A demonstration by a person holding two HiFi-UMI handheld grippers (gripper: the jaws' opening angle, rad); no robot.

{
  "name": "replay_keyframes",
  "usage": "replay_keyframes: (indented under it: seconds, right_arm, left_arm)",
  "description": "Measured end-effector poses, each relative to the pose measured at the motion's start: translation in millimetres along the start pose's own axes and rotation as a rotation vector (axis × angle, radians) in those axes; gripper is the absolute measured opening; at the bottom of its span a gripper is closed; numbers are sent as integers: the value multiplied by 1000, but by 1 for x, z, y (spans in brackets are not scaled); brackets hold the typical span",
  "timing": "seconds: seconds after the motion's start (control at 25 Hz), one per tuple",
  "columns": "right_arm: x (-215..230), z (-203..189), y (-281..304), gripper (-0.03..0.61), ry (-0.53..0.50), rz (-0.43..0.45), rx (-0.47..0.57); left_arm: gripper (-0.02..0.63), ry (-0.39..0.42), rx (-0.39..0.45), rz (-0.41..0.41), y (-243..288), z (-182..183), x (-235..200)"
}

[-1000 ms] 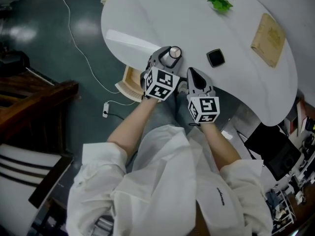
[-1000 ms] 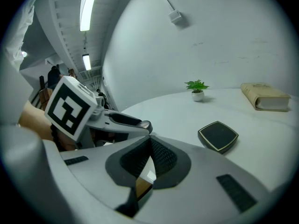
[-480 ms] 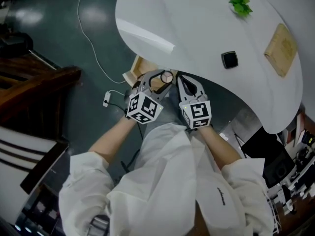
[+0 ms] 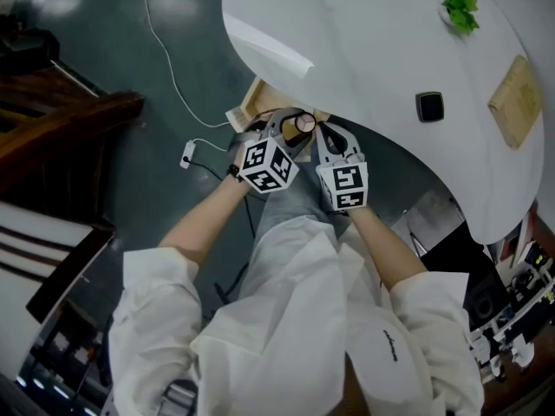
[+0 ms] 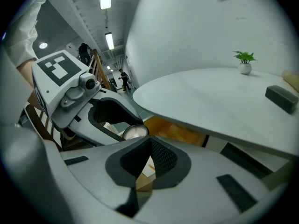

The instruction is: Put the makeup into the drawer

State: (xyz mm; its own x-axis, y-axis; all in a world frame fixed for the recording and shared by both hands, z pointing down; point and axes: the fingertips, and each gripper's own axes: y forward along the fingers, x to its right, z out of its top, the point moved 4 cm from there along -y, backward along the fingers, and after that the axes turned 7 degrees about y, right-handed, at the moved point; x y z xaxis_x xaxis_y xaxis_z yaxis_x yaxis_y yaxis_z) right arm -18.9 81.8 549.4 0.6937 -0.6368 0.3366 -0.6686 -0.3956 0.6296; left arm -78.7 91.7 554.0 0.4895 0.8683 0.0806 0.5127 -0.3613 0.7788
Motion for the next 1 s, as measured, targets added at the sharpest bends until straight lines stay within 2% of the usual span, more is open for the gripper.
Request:
replay_keyframes:
  seconds: [0.2,0.48,1.0]
  right_arm:
    - [17,-19,18,18,-4,-41,-28]
    - [32,-39,33,18,40,-83,-42]
    - [45,-50,48,18,84,-131,-40]
  left_arm:
    - [222,66,-32,-59,29,-9,-2]
    - [222,111,-95,-114,60,-30,-3]
    - [222,200,-179,-225,122,-59,-2]
